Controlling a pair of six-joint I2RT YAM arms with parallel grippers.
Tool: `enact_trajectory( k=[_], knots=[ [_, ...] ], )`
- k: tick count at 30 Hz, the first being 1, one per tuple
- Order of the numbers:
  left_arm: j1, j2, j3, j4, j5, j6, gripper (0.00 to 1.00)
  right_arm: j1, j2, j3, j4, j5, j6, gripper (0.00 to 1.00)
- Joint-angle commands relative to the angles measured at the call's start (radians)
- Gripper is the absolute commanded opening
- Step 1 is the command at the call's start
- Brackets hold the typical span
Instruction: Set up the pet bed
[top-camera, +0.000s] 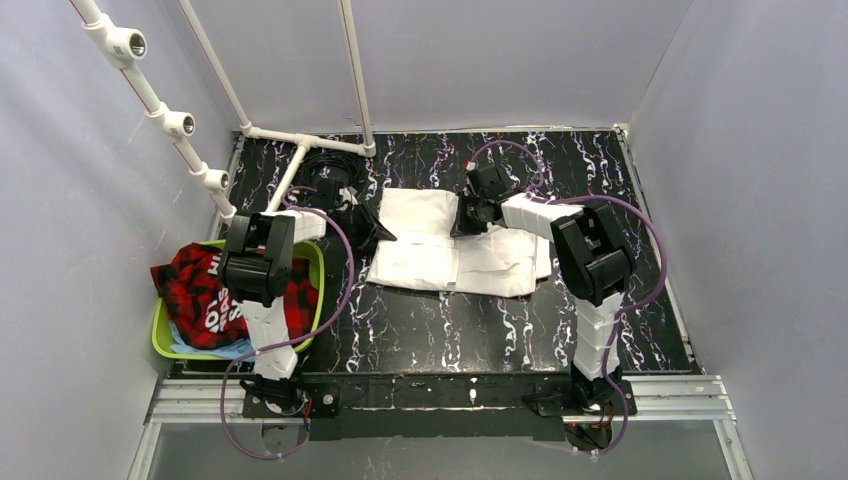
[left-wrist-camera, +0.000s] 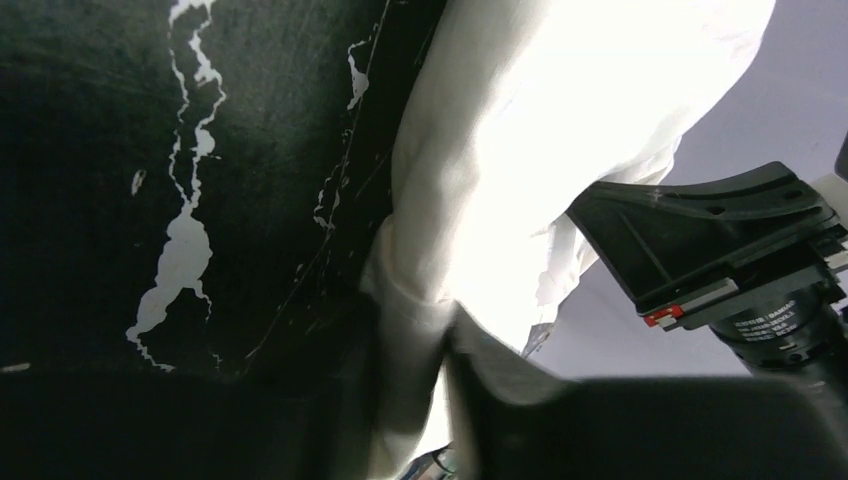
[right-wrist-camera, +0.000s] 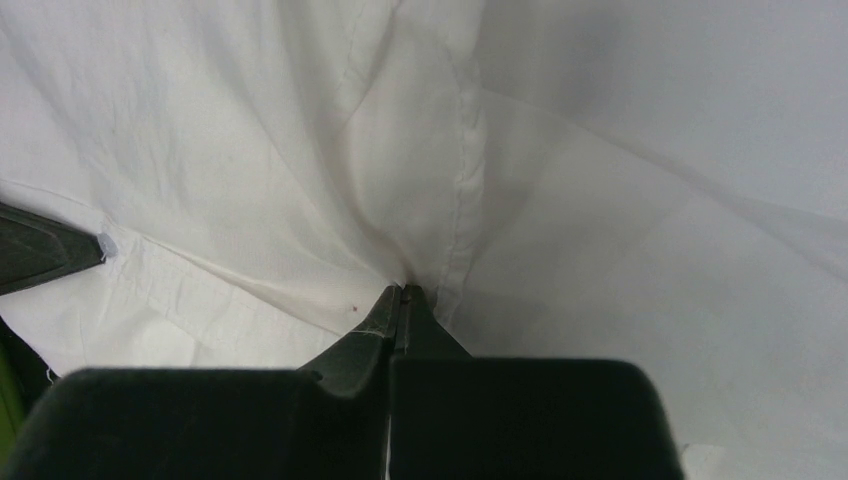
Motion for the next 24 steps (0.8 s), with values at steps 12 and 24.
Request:
enact_trajectory(
  k=[12,24],
  knots=[
    [-0.010,-0.060,0.392,-0.681,-0.437,0.329,0.00,-0.066,-0.181,0.020,-0.293,0.192,-0.058,0.62],
    [-0.052,-0.050,0.613,-0.896,-0.703,0.460,0.00,-0.186,-0.447,-0.221,-0.290,0.184,-0.016,0.67]
  ],
)
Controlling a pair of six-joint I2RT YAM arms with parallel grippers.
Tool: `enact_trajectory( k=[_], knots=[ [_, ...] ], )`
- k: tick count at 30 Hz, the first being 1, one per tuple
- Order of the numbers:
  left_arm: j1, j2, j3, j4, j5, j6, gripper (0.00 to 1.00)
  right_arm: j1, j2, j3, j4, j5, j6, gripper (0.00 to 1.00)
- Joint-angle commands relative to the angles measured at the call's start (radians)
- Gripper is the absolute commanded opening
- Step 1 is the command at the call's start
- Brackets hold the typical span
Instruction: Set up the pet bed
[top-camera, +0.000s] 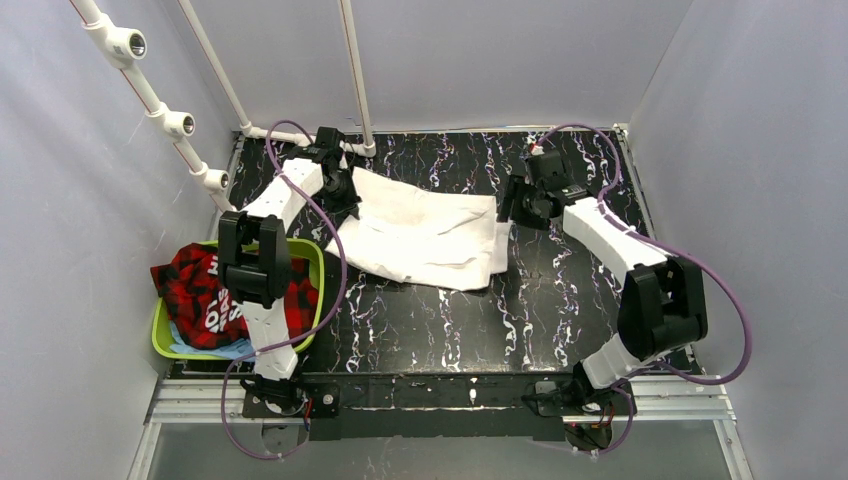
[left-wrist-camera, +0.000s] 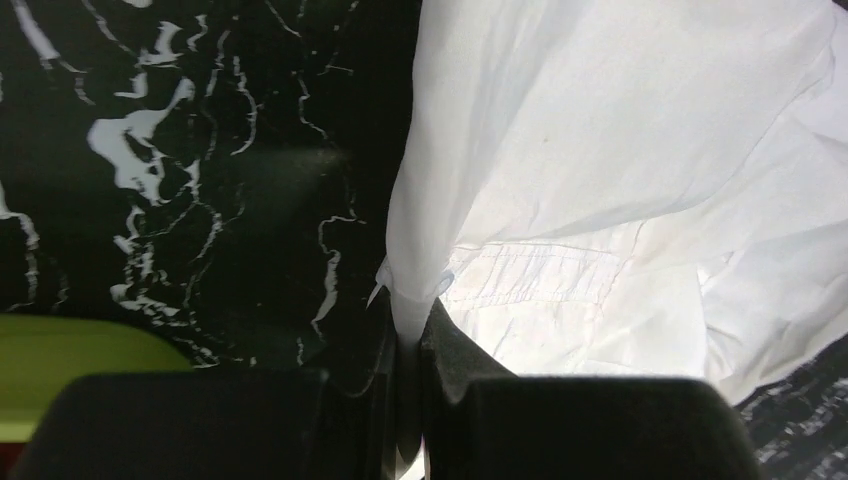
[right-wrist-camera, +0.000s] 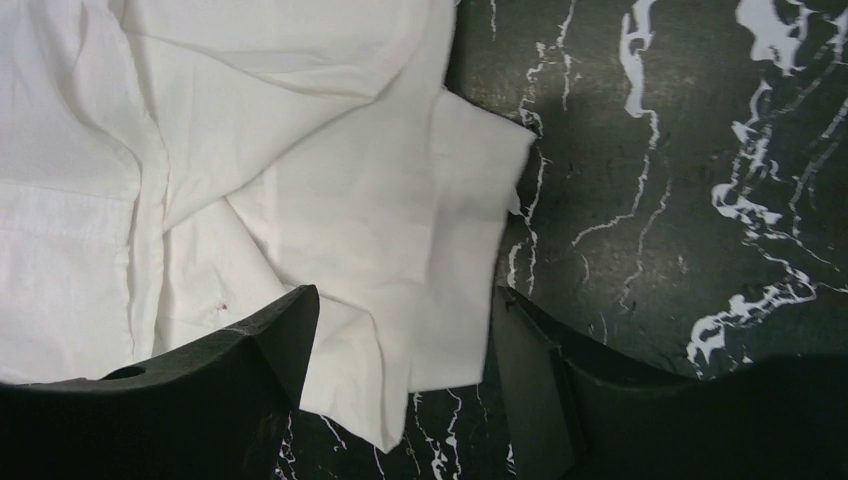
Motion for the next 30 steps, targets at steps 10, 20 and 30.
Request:
enact_trajectory(
  k=[10,20,30],
  knots=[
    [-0.174,0.016,0.246,-0.270,-0.399,0.047,0.00,-0.024,0.120,-0.106,0.142,-0.174,0.019,0.49],
    [-0.281,0.178,0.550,-0.490,-0.553,-0.019,0.00,-0.016,0.254,-0.121,0.209,-0.226,0.080,0.36],
    [-0.406,0.233,0.683,-0.575,-0.576,-0.154,0.00,0.049,0.258,-0.222,0.317,-0.219,0.223,0.35]
  ],
)
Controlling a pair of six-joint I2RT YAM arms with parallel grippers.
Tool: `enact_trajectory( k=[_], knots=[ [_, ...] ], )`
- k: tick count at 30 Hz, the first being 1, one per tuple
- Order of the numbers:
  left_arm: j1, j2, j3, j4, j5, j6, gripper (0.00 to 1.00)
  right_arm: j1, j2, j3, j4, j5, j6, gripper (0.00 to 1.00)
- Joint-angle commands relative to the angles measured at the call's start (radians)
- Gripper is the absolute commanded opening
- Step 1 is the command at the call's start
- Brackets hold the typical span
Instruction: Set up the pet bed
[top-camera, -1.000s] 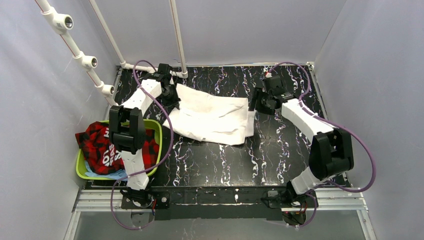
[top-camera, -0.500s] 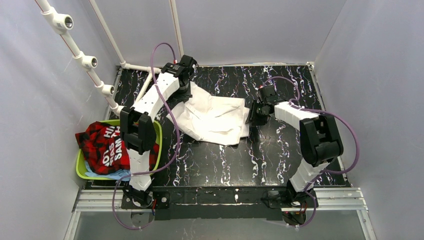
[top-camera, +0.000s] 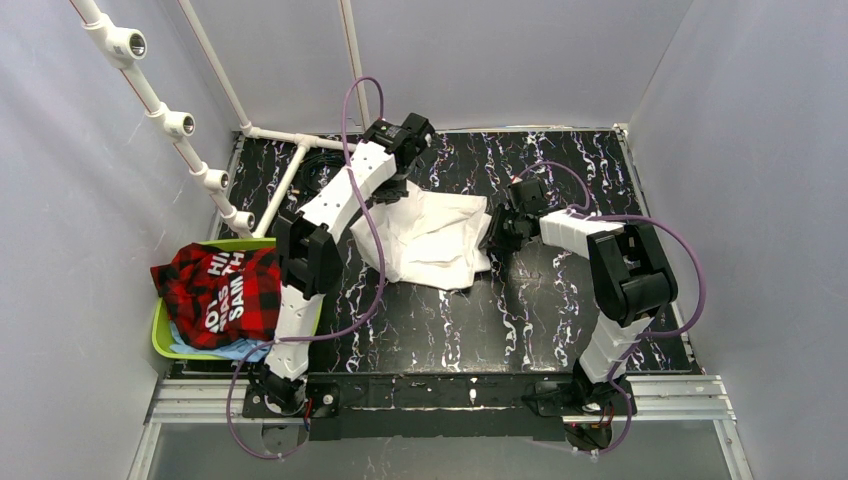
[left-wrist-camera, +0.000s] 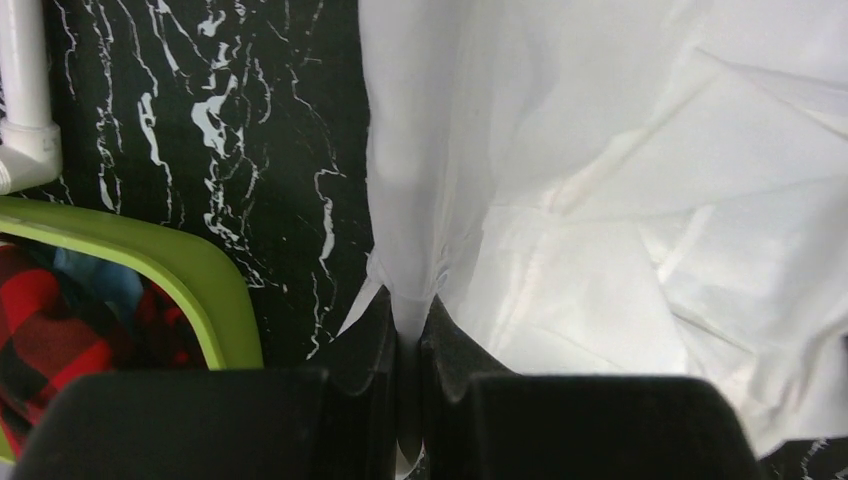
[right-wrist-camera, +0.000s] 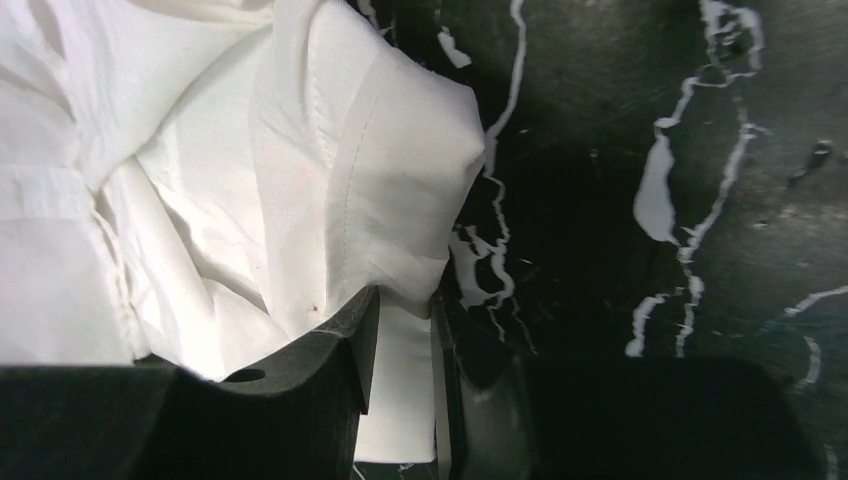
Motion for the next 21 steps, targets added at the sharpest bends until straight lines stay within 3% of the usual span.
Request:
enact_trajectory(
  k=[1,9,10,13,14,17,21],
  knots=[
    [-0.054,-0.019,0.060,-0.061,0.004,-0.119,0.00,0.030,0.033,-0.067,0.010,0.024,0.070,0.35],
    [-0.124,-0.071,-0.088,0.264,0.388,-0.209,0.02,0.040,0.028,-0.111,0.056,0.029,0.117,0.34],
    [-0.131,-0.082,-0.128,0.314,0.453,-0.210,0.08,0.040,0.026,-0.114,0.059,0.029,0.117,0.34],
    [-0.144,-0.139,-0.317,0.549,0.710,-0.199,0.45,0.040,0.011,-0.128,0.071,0.030,0.122,0.35],
    [-0.143,-0.163,-0.382,0.636,0.771,-0.211,0.51,0.040,0.003,-0.133,0.072,0.034,0.122,0.35],
    [-0.128,-0.246,-0.516,0.810,0.849,-0.215,0.61,0.040,-0.034,-0.161,0.076,0.039,0.128,0.36],
    [-0.084,-0.318,-0.542,0.835,0.864,-0.163,0.63,0.040,-0.105,-0.188,0.029,0.068,0.128,0.38]
  ],
)
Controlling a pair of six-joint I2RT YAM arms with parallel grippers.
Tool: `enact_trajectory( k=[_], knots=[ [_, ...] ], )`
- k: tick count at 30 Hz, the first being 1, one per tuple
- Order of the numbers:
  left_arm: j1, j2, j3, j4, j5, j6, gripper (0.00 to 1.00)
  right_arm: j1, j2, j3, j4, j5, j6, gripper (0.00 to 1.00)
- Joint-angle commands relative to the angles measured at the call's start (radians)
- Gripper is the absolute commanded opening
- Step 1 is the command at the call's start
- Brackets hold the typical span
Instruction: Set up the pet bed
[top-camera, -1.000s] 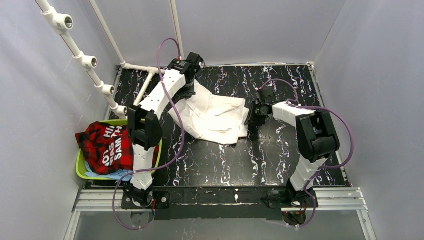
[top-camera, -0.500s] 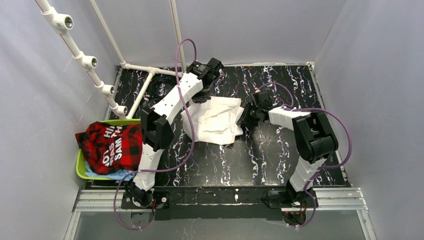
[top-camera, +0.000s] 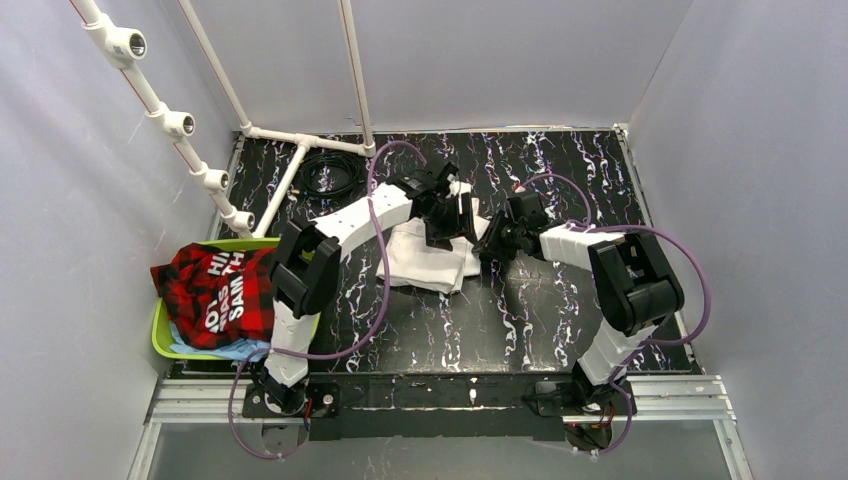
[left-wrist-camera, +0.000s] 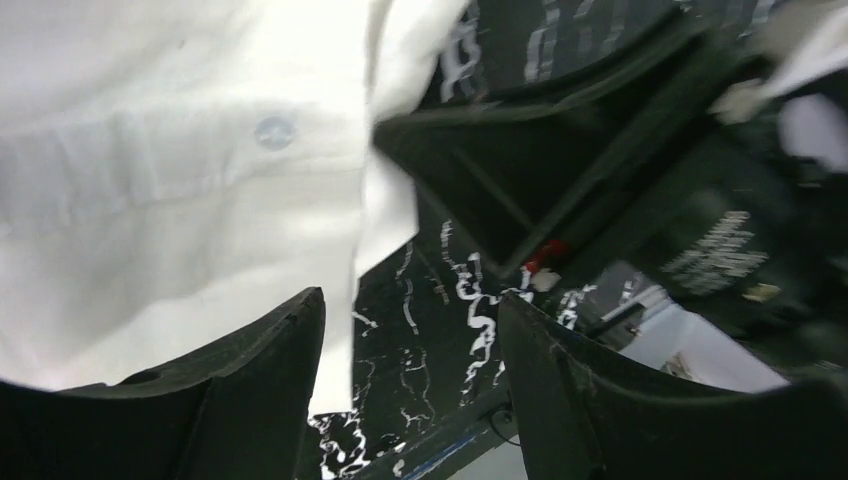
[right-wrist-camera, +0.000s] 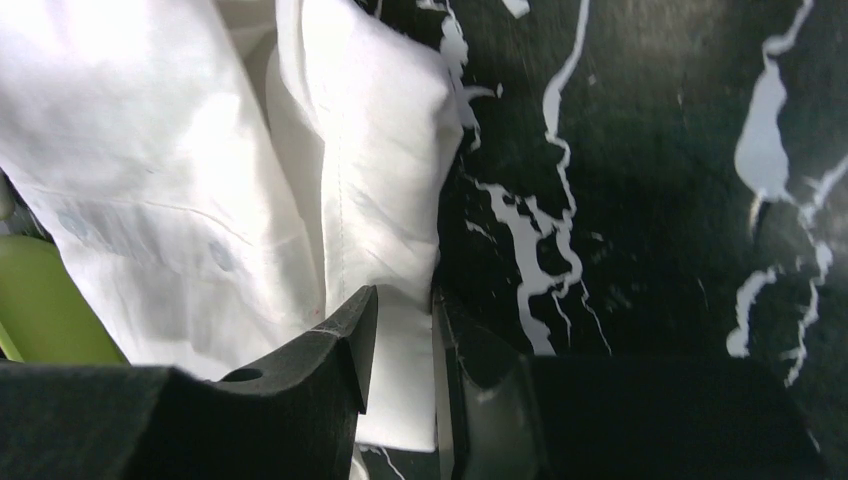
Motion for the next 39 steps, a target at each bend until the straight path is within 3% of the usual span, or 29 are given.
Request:
enact_trajectory(
  k=[1,3,7,9,12,18,23,31,35,39],
  knots=[
    [0.060,-0.182,-0.004,0.144,0.100,0.053,0.63,0.009,-0.078,-0.055,-0.173,0.093,-0.017,0.39],
    [0.078,-0.217,-0.039,0.133,0.068,0.081,0.63,0.009,-0.153,-0.053,-0.214,0.130,-0.032,0.45],
    [0.119,-0.272,-0.129,0.129,0.035,0.106,0.63,0.009,-0.275,-0.027,-0.225,0.127,-0.106,0.67],
    [0.139,-0.284,-0.157,0.105,0.011,0.122,0.62,0.008,-0.282,-0.004,-0.171,0.080,-0.150,0.76],
    [0.166,-0.305,-0.189,0.075,-0.013,0.139,0.62,0.008,-0.216,0.076,-0.114,0.012,-0.218,0.80],
    [0.205,-0.334,-0.247,0.030,-0.045,0.162,0.61,0.008,0.000,0.276,-0.080,-0.028,-0.271,0.77],
    [0.237,-0.332,-0.287,-0.005,-0.076,0.178,0.55,0.008,0.110,0.349,-0.053,-0.067,-0.275,0.68],
    [0.267,-0.278,-0.294,-0.018,-0.051,0.202,0.49,0.008,0.125,0.302,0.054,-0.211,-0.205,0.61],
    [0.277,-0.257,-0.292,-0.007,-0.028,0.200,0.48,0.008,0.132,0.265,0.107,-0.286,-0.121,0.51],
    [0.283,-0.246,-0.283,-0.003,-0.012,0.199,0.47,0.009,0.147,0.252,0.067,-0.239,-0.100,0.47]
  ],
)
